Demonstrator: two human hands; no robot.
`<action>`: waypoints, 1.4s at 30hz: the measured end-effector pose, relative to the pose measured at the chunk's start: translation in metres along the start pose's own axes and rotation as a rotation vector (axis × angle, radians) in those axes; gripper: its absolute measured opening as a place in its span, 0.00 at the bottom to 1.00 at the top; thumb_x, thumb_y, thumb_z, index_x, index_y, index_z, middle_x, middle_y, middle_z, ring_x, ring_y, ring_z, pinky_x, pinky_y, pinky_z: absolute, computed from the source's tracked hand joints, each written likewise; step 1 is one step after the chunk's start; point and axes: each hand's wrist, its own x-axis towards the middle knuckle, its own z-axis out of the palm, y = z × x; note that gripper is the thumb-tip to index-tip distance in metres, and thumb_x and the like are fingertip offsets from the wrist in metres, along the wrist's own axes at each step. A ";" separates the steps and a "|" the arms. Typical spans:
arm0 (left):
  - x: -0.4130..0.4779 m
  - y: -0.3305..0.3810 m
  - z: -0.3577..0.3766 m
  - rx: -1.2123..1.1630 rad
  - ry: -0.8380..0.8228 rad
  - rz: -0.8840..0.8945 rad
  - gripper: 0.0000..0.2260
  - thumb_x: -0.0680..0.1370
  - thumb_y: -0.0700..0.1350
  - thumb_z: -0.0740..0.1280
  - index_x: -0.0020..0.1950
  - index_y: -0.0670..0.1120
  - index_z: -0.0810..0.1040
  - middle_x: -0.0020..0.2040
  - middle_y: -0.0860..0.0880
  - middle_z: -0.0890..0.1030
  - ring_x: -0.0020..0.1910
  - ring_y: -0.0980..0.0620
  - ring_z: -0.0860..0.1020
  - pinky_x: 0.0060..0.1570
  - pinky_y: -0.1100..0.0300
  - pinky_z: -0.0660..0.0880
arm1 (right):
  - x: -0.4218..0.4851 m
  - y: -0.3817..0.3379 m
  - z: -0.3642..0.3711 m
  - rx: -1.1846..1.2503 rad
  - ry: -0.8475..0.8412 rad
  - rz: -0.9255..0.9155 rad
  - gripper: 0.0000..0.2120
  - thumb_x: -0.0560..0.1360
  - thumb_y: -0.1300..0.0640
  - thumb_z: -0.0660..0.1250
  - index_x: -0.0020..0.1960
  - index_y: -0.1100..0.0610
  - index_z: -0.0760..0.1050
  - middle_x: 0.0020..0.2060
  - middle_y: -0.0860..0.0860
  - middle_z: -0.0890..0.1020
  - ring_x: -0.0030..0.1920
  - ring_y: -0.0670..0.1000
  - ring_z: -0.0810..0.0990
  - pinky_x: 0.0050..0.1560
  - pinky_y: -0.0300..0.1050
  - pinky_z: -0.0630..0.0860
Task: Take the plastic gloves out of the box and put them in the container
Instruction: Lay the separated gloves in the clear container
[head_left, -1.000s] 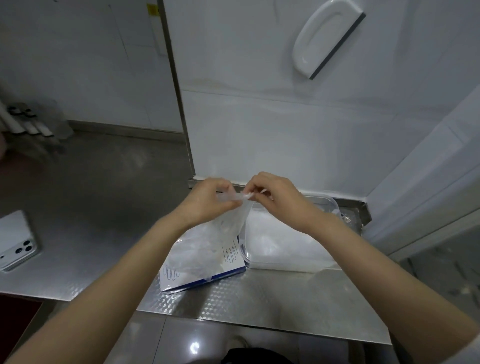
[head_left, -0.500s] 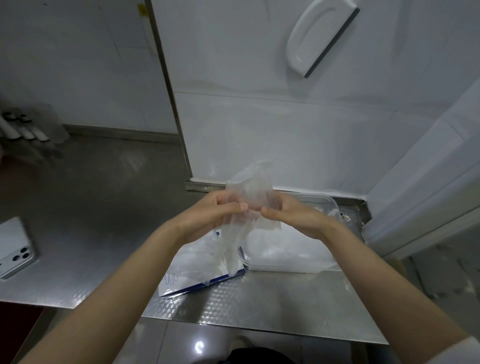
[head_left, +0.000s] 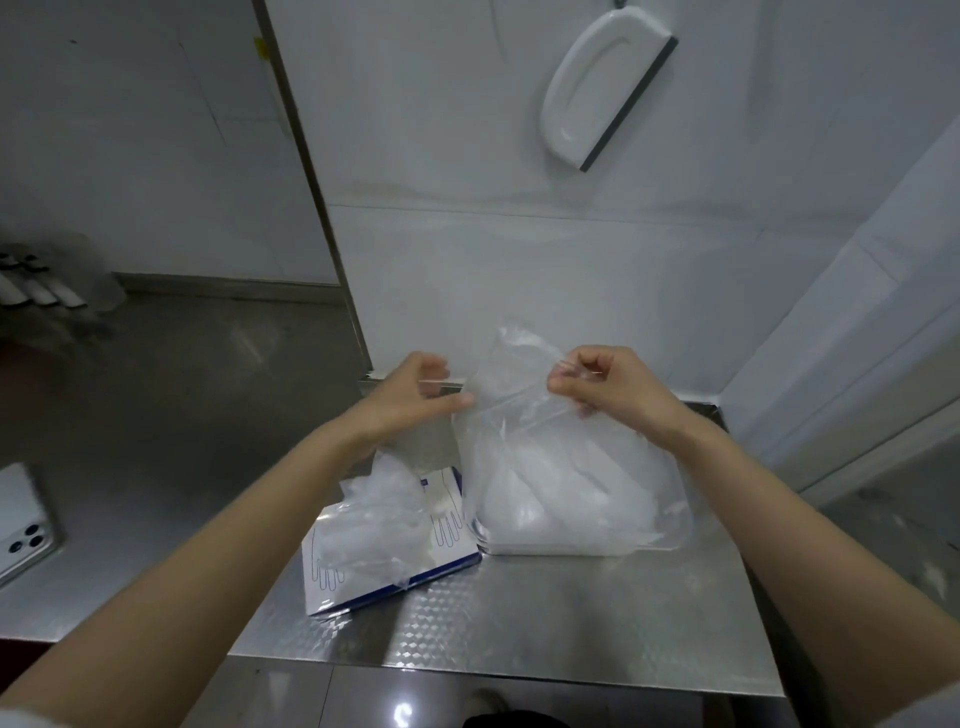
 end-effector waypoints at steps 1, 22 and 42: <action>0.002 0.011 0.003 -0.007 -0.072 0.049 0.32 0.72 0.48 0.73 0.71 0.47 0.62 0.63 0.54 0.69 0.63 0.55 0.69 0.63 0.60 0.68 | 0.001 -0.002 -0.002 -0.047 -0.045 -0.017 0.06 0.72 0.66 0.70 0.39 0.58 0.77 0.25 0.42 0.77 0.27 0.39 0.71 0.30 0.31 0.71; 0.018 0.011 0.050 0.483 0.200 0.694 0.15 0.67 0.27 0.66 0.40 0.47 0.73 0.44 0.50 0.72 0.44 0.47 0.73 0.43 0.50 0.73 | -0.044 0.020 -0.022 -0.806 0.109 -0.538 0.13 0.68 0.69 0.63 0.42 0.54 0.81 0.40 0.47 0.81 0.45 0.48 0.76 0.42 0.46 0.76; 0.028 -0.018 0.111 1.094 -0.084 0.432 0.15 0.78 0.35 0.57 0.63 0.45 0.71 0.61 0.46 0.73 0.58 0.48 0.71 0.58 0.57 0.66 | -0.034 0.091 0.016 -0.522 -0.050 0.018 0.09 0.76 0.59 0.67 0.55 0.52 0.78 0.51 0.46 0.81 0.50 0.45 0.79 0.56 0.45 0.76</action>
